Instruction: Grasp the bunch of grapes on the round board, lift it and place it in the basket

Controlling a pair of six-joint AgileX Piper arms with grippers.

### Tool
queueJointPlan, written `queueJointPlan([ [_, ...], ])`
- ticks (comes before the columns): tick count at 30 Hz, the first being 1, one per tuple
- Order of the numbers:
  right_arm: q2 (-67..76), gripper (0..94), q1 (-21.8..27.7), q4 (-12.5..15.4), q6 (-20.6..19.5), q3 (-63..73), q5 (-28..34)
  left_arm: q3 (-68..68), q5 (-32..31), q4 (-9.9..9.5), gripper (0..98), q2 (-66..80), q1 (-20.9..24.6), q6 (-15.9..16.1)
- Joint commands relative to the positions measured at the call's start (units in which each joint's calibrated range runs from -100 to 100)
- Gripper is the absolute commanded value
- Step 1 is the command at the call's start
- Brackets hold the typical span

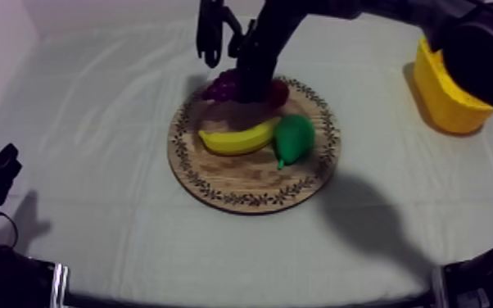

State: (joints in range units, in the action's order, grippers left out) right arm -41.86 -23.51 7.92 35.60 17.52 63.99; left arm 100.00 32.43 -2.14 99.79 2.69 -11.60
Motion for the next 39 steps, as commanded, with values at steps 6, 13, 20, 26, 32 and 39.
queueJointPlan([
  [6,16.9,44.3,1.7,1.1,-1.9,-9.9,0.7,0.0,0.0,0.02,0.1,0.0,0.0,0.0],
  [13,27.9,45.6,6.3,1.0,-7.6,-13.4,1.8,0.0,0.0,0.02,0.1,0.0,0.0,0.0],
  [20,32.7,46.1,13.4,0.4,-12.9,-14.4,1.7,0.0,0.0,0.02,0.1,0.0,0.0,0.0],
  [26,33.6,46.3,20.2,-0.7,-16.1,-17.6,-2.7,0.0,0.0,0.02,0.1,0.0,0.0,0.0],
  [32,31.4,46.3,25.9,-1.8,-18.5,-20.7,-7.4,0.0,0.0,0.02,0.1,0.0,0.0,0.0],
  [39,26.6,47.1,31.5,-2.7,-20.6,-20.4,-9.5,0.0,0.0,0.02,0.1,0.0,0.0,0.0],
])
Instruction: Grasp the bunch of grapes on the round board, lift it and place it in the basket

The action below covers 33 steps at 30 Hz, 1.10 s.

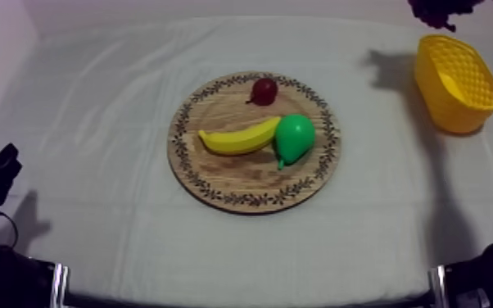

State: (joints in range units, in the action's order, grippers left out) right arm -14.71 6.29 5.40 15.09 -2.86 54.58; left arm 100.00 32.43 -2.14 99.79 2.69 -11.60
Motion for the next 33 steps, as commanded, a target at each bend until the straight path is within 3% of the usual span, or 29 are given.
queueJointPlan([
  [1,-1.1,47.1,2.3,-0.3,-0.2,-0.4,-0.5,0.0,0.0,0.02,0.1,0.0,0.0,0.0],
  [5,-2.1,50.6,3.7,-2.0,-2.0,-3.5,-3.8,0.0,0.0,0.02,0.1,0.0,0.0,0.0],
  [12,-3.9,80.5,4.3,-4.9,-5.6,-6.8,-6.0,0.0,0.0,0.02,0.1,0.0,0.0,0.0],
  [17,-1.8,89.8,4.9,-5.2,-6.5,-7.6,-3.7,0.0,0.0,0.02,0.1,0.0,0.0,0.0],
  [22,7.6,85.3,5.6,-3.0,-4.4,-13.4,-2.7,0.0,0.0,0.02,0.1,0.0,0.0,0.0],
  [33,40.8,60.5,4.3,-0.5,-3.0,-34.4,-3.7,0.0,0.0,0.02,0.1,0.0,0.0,0.0],
])
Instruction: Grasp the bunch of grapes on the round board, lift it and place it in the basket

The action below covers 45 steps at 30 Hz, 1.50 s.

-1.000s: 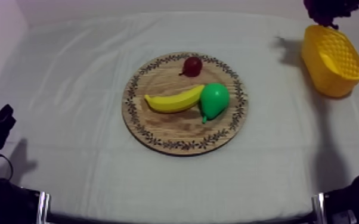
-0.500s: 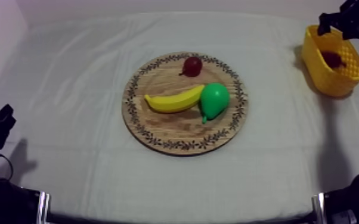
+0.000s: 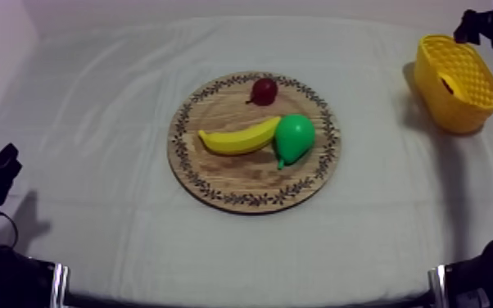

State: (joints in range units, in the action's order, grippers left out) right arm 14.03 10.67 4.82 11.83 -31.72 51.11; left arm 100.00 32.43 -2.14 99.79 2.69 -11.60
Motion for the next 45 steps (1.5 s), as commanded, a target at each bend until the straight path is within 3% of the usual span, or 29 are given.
queueJointPlan([
  [1,15.5,58.1,-0.2,0.3,0.4,-7.6,-0.3,0.0,0.0,0.02,0.1,0.0,0.0,0.0],
  [7,34.8,43.2,-1.6,0.5,-0.1,-18.4,1.6,0.0,0.0,0.02,0.1,0.0,0.0,0.0],
  [12,47.8,18.5,-5.5,-1.2,-2.5,-26.8,2.1,0.0,0.0,0.02,0.1,0.0,0.0,0.0],
  [16,56.3,8.7,-9.1,-2.8,-4.8,-34.7,0.1,0.0,0.0,0.02,0.1,0.0,0.0,0.0],
  [29,76.9,1.2,-14.5,-6.4,-10.3,-58.6,-4.1,0.0,0.0,0.02,0.1,0.0,0.0,0.0],
  [36,81.3,0.4,-14.0,-5.6,-11.2,-65.5,-6.6,0.0,0.0,0.02,0.1,0.0,0.0,0.0],
  [40,81.6,0.3,-13.1,-4.3,-7.4,-67.4,-12.2,0.0,0.0,0.02,0.1,0.0,0.0,0.0],
  [45,81.7,0.3,-12.9,-3.9,-1.6,-67.9,-14.1,0.0,0.0,0.02,0.1,0.0,0.0,0.0],
])
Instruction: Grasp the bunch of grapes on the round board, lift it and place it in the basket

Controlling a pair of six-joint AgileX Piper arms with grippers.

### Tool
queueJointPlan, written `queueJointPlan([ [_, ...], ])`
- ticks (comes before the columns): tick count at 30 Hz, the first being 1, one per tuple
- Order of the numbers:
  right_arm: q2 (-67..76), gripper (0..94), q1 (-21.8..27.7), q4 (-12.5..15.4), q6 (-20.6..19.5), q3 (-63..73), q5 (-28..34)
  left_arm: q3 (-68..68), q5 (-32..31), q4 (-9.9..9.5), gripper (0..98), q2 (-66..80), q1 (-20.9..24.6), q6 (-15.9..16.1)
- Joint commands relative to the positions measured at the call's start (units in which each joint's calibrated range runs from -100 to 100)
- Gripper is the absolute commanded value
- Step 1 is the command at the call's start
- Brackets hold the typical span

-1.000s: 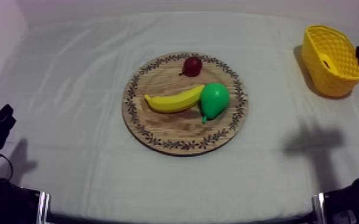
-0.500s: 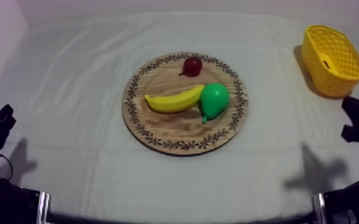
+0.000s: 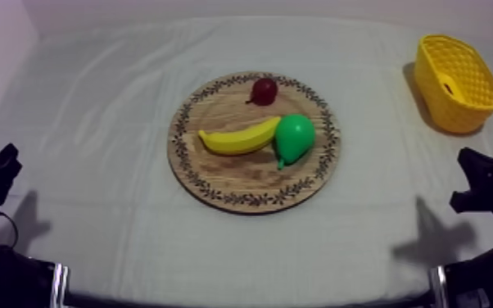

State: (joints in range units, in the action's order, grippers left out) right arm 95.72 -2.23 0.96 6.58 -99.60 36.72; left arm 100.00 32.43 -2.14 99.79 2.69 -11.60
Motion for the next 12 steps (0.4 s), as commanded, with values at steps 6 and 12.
queueJointPlan([
  [6,0.0,0.3,0.1,0.1,5.9,-0.2,-0.1,0.0,0.0,0.02,0.1,0.0,0.0,0.0],
  [12,0.0,0.3,0.1,0.1,6.0,-0.2,-0.1,0.0,0.0,0.02,0.1,0.0,0.0,0.0],
])
